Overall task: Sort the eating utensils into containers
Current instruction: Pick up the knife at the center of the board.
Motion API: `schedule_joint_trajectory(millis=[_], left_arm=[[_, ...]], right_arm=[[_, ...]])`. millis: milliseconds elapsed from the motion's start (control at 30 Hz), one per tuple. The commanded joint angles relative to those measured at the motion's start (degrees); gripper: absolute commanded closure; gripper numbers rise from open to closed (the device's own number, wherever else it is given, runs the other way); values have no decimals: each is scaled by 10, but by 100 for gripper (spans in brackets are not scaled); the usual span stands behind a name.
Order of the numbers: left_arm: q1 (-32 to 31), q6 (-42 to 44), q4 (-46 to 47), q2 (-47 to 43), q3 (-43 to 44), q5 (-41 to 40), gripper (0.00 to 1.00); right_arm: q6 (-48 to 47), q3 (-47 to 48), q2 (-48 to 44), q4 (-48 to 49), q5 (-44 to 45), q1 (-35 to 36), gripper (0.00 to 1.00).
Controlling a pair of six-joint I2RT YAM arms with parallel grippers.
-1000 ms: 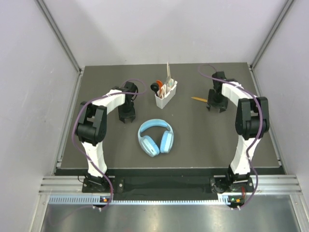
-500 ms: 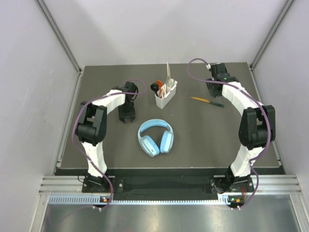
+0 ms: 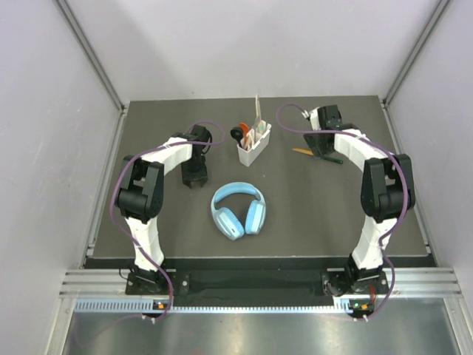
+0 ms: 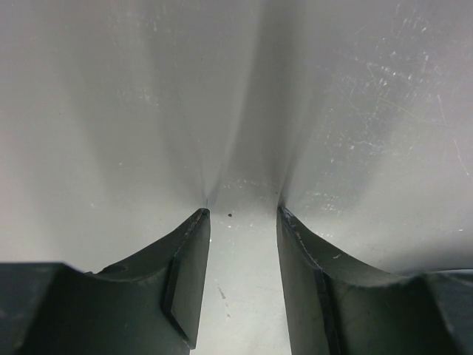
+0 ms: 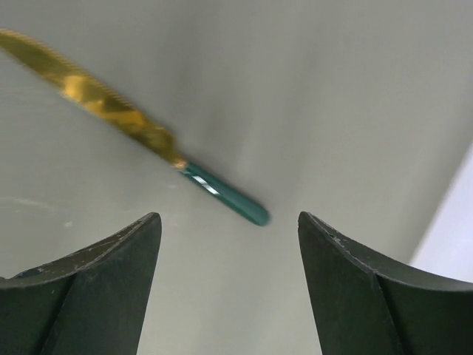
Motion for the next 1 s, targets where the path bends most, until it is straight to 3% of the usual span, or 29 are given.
schedule_joint_trajectory(millis=[0, 67, 433, 700, 967], left_arm=[[-8, 4, -17, 43, -28, 2, 53], [-9, 5, -18, 44, -27, 1, 53], [-10, 6, -25, 46, -28, -6, 53], [-10, 6, -29, 50, -21, -11, 53], [-10, 5, -32, 58, -11, -7, 53]], right_arm=[[-14, -14, 5, 26, -91, -12, 25], [-16, -10, 17, 22, -138, -19, 25], [-7, 27, 80, 17, -147, -47, 24], [8, 63, 115, -41, -206, -56, 26], [14, 44, 114, -93, -271, -83, 36]])
